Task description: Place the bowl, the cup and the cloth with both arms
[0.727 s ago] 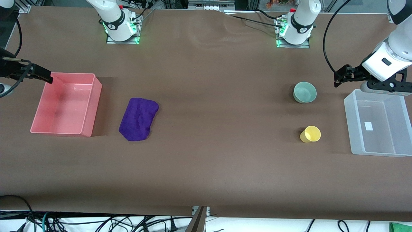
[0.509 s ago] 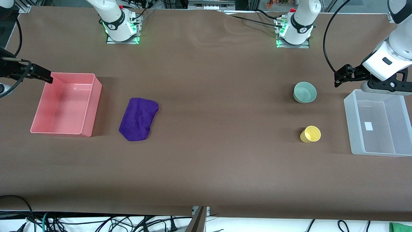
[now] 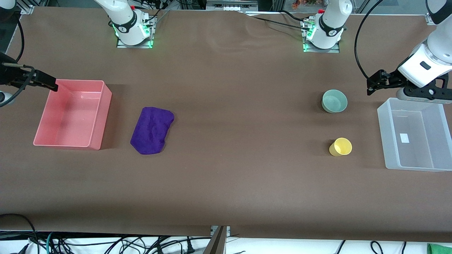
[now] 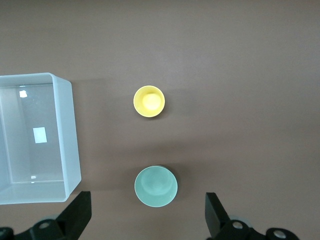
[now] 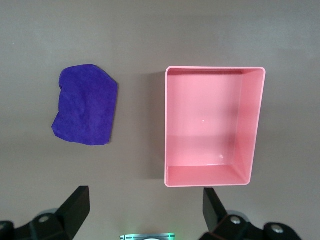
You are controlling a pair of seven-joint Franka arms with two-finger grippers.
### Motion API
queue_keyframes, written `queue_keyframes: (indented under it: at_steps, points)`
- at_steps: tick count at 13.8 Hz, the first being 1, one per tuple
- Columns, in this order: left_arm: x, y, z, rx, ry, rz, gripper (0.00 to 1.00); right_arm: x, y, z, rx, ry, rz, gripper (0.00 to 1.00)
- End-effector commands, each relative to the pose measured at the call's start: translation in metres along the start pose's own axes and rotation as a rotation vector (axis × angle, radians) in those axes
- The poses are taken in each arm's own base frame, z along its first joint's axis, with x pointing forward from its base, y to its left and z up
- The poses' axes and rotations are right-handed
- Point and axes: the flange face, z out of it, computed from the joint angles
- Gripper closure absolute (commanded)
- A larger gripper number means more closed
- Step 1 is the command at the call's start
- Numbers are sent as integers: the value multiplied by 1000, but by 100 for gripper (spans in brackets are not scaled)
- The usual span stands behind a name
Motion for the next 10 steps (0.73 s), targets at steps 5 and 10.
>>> queue_keyframes:
  at_steps: [5, 10]
  points:
    - [-4, -3, 2, -17, -72, -7, 0, 2, 3, -4, 13, 6, -11, 0]
    - [-16, -10, 17, -30, -185, 109, 0, 2, 2, -4, 13, 6, -13, 0]
